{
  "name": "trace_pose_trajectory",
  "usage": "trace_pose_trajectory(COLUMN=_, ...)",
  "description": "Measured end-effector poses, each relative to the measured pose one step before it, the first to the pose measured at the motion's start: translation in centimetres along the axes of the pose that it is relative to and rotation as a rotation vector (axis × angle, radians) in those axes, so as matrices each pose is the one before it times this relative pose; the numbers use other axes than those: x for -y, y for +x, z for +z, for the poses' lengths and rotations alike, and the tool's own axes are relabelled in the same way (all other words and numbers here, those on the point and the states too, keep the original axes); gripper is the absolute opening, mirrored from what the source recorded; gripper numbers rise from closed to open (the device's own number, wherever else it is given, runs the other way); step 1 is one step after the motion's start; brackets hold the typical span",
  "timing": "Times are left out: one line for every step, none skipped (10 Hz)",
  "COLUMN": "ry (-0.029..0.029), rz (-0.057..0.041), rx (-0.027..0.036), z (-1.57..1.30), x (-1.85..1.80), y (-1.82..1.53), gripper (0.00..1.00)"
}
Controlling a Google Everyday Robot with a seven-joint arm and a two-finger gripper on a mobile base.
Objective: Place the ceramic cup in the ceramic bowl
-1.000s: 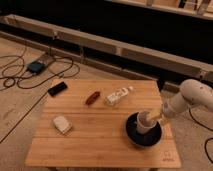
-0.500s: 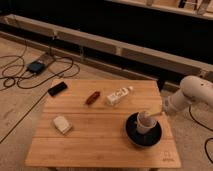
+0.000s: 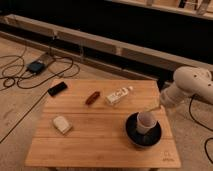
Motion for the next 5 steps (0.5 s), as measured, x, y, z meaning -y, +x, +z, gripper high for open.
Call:
trace_pose_trajectory(ry=0.00531, rz=-0.01396, rx=0.00089, z=-0.286, x=-0.65, y=-0.082, gripper=0.8)
trace_pose_trajectory(ry=0.0017, rz=-0.01808, rx=-0.0025, z=-0.189, x=-0.895, y=-0.146, gripper=0.8)
trace_pose_trajectory(ry=0.00197, rz=0.00198, rx=-0.005, z=0.072, x=0.175, y=0.17, gripper=0.8)
trace_pose_trajectory(ry=0.00008, rz=0.00017, rx=-0.0013, z=-0.008, x=0.007, y=0.041, gripper=0.8)
trace_pose_trajectory(ry=0.00016, rz=0.00283, rx=0.0007, z=-0.03, x=0.14, y=0.081, gripper=0.8)
